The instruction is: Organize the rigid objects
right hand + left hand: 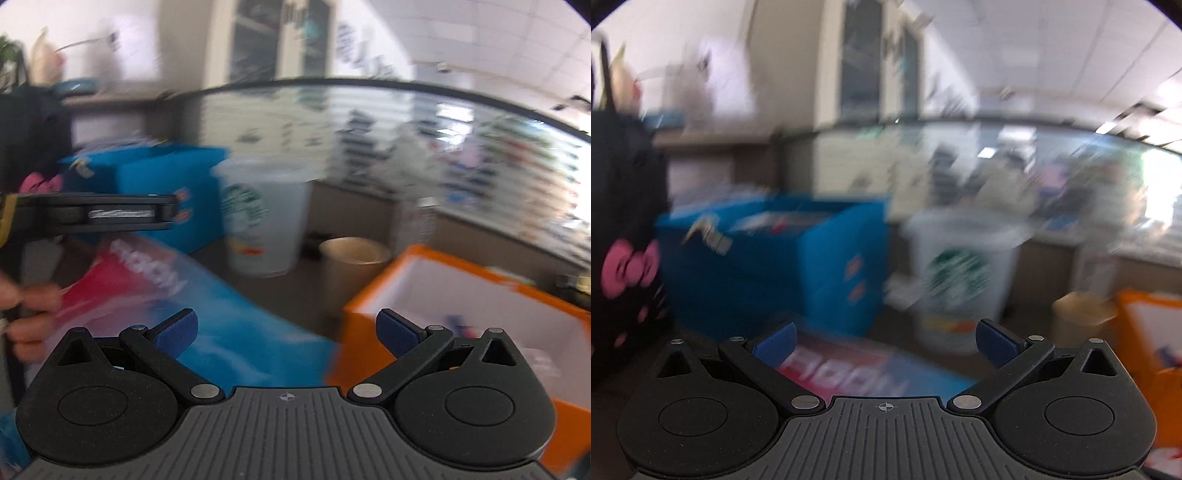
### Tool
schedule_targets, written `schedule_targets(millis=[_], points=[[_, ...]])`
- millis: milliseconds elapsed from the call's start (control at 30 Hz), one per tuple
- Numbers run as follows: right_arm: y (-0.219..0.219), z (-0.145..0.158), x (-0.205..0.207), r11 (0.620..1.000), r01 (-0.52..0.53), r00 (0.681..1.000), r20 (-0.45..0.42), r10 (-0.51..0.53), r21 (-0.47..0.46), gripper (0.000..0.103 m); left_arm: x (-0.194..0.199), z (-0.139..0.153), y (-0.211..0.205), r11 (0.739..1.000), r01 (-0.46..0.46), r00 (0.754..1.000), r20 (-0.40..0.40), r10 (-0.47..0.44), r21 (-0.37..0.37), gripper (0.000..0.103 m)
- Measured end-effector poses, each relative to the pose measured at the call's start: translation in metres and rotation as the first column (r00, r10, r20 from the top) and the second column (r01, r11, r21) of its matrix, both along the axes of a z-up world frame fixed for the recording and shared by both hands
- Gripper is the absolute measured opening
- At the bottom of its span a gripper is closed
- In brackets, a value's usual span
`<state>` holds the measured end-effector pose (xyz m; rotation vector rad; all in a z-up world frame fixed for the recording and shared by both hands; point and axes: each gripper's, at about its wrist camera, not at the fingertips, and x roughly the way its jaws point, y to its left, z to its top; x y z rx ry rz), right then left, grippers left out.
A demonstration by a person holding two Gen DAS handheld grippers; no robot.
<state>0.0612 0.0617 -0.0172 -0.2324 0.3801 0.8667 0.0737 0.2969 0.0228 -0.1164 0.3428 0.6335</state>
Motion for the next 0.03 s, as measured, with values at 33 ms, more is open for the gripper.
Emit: schedule_targets(millis=[33], points=[[0.0129,-0.0038,0.0008,1.0,-0.016,1.0,-0.012,0.016,-0.007,0.103,0.0037,-0.0081,0.0147,0.999,-0.03,0.999,-0.037,0.028,-0.035,0.103]])
